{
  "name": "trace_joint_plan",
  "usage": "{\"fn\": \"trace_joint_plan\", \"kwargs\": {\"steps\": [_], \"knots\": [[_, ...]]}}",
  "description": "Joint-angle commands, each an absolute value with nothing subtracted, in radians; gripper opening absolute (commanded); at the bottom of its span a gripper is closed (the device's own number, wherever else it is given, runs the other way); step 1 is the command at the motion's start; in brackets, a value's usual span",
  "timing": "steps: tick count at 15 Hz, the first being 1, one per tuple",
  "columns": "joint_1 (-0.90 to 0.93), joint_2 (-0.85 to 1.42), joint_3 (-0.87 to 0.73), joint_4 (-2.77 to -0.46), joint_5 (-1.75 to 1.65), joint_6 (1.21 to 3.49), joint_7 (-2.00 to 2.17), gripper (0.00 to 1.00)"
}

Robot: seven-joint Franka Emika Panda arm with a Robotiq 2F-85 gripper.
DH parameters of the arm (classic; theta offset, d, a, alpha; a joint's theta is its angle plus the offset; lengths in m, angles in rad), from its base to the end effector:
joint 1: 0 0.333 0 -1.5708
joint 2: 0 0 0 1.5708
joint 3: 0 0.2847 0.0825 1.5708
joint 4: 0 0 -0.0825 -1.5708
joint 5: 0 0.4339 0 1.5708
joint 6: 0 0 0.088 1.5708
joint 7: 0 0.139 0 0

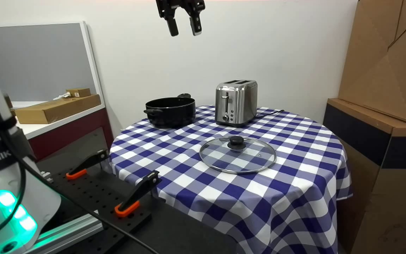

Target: Push the toaster lever down

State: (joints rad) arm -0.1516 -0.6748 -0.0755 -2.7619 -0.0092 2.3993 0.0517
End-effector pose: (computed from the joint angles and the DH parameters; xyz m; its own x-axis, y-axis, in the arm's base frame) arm 0.4213 -0.0916 0.3585 0.9176 -0.2568 0.3034 -0.2522 -0.9661 -0.0549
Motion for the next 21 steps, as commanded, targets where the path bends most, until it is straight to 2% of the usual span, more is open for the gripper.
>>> {"fn": "trace_joint_plan", "kwargs": {"steps": [1, 11, 17, 21], "knots": [[-0.142, -0.507, -0.085, -2.669, -0.009, 2.522, 0.039, 0.74], [-0.097, -0.013, -0.068, -2.268, -0.019, 2.643, 0.034, 0.01], [-0.062, 0.262, -0.070, -2.112, -0.108, 2.796, 0.060, 0.00], [-0.027, 0.355, -0.065, -2.056, -0.086, 2.850, 0.069, 0.00]]}}
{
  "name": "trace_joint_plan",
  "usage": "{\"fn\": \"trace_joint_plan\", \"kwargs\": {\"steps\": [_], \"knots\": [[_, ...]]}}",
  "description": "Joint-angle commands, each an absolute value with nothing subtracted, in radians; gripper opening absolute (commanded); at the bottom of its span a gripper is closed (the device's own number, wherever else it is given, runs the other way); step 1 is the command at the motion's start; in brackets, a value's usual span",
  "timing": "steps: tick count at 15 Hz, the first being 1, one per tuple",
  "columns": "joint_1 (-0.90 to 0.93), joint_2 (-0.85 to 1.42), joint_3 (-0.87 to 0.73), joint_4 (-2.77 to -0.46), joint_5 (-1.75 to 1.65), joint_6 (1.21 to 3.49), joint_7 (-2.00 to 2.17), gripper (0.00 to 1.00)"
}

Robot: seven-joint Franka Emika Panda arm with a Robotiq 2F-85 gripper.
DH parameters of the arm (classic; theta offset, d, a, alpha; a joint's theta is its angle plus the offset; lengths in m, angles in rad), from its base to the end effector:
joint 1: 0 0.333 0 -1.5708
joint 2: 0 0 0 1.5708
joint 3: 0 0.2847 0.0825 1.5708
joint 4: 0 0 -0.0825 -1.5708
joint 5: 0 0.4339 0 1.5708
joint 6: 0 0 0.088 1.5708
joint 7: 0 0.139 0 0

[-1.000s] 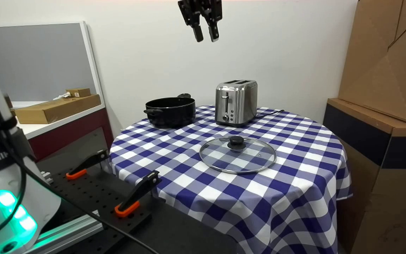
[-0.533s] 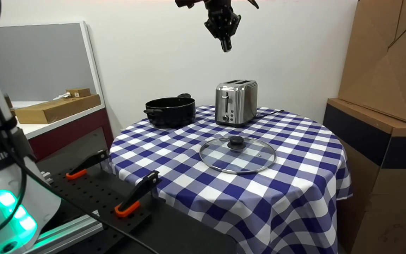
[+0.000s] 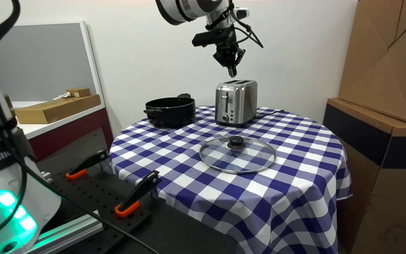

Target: Push the toaster lever down

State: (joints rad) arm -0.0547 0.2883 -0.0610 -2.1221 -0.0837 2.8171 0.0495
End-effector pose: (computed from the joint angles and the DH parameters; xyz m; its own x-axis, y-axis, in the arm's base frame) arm 0.6430 -0.0717 0.2219 0.9160 -0.0672 0.3955 -0.0961 -0.9939 0.0536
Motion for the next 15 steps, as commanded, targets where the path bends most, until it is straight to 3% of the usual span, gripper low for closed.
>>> {"fn": "trace_joint_plan", "kwargs": {"steps": [1, 15], "knots": [[-0.017, 0.368, -0.063, -2.048, -0.081, 2.865, 0.074, 0.00], [0.037, 0.552, -0.098, -1.944, -0.086, 2.913, 0.096, 0.00]]}}
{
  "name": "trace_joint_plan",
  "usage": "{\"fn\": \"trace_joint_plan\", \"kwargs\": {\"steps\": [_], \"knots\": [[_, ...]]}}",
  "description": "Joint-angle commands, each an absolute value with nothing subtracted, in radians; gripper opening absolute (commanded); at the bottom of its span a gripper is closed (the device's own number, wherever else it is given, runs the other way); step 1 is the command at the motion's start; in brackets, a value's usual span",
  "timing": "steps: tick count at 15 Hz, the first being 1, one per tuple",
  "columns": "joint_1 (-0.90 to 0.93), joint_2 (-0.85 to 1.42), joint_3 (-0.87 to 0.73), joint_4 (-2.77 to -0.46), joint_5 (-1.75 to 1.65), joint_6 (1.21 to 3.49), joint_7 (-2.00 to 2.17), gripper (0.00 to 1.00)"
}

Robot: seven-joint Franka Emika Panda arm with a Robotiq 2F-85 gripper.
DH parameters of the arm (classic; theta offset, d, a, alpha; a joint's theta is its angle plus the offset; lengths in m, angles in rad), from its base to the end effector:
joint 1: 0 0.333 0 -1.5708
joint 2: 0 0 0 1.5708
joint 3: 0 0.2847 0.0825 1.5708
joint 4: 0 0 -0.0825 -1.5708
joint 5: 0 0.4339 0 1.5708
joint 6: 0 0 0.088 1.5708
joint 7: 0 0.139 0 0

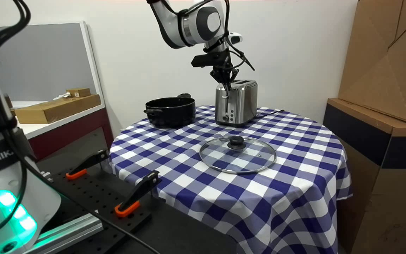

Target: Push the toaster lever down

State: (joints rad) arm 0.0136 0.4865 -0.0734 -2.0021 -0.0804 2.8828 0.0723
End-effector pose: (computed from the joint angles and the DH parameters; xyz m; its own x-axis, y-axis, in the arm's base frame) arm 0.6689 -0.0364 0.1577 0.9223 -0.0287 0.3853 -0.0541 -0.9970 0.0553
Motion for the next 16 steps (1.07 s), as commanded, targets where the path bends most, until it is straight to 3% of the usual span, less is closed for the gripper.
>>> {"fn": "trace_joint_plan", "kwargs": {"steps": [1, 16], "knots": [[0.039, 0.570, -0.099, -1.931, -0.085, 2.915, 0.096, 0.00], [0.085, 0.745, -0.128, -1.862, -0.085, 2.948, 0.099, 0.00]]}}
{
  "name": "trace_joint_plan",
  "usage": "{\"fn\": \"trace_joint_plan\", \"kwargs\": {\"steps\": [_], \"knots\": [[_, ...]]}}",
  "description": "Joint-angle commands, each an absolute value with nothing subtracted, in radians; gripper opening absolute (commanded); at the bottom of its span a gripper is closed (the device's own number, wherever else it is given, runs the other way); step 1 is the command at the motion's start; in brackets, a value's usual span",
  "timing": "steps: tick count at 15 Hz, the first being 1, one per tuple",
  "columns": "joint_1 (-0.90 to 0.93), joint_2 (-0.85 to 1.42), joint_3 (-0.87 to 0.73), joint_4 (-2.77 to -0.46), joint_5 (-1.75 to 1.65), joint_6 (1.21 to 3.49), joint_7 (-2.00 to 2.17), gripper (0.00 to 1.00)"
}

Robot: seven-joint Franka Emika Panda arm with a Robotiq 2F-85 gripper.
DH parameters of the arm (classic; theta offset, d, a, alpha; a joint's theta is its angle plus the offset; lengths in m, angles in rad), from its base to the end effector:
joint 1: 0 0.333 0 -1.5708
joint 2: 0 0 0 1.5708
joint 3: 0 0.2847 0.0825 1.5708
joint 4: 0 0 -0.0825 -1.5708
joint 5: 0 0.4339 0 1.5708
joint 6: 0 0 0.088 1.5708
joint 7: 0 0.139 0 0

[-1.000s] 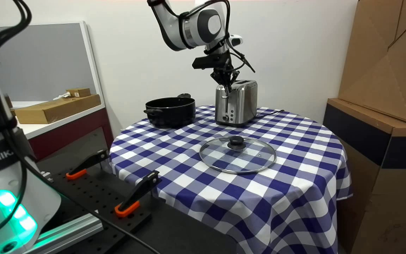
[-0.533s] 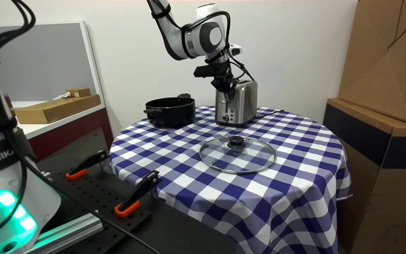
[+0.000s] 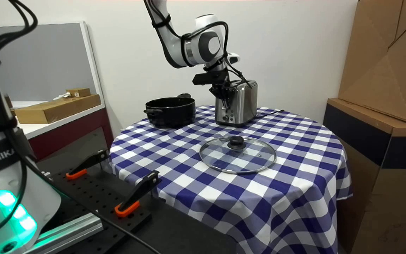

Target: Push the toaster lever down

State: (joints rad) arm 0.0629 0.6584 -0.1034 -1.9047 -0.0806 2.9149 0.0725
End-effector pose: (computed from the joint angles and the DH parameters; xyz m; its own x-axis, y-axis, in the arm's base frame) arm 0.6764 -0.0238 0.0912 0.9380 0.0102 0.3465 -0.0196 -0.9964 0.0822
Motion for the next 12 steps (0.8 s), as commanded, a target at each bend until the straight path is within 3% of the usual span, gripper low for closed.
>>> {"fn": "trace_joint_plan", "kwargs": {"steps": [1, 7, 12], "knots": [[0.086, 0.764, -0.131, -1.856, -0.084, 2.954, 0.098, 0.00], [0.092, 0.764, -0.137, -1.871, -0.080, 2.969, 0.097, 0.00], [0.005, 0.584, -0.036, -2.029, -0.023, 2.948, 0.045, 0.00]]}}
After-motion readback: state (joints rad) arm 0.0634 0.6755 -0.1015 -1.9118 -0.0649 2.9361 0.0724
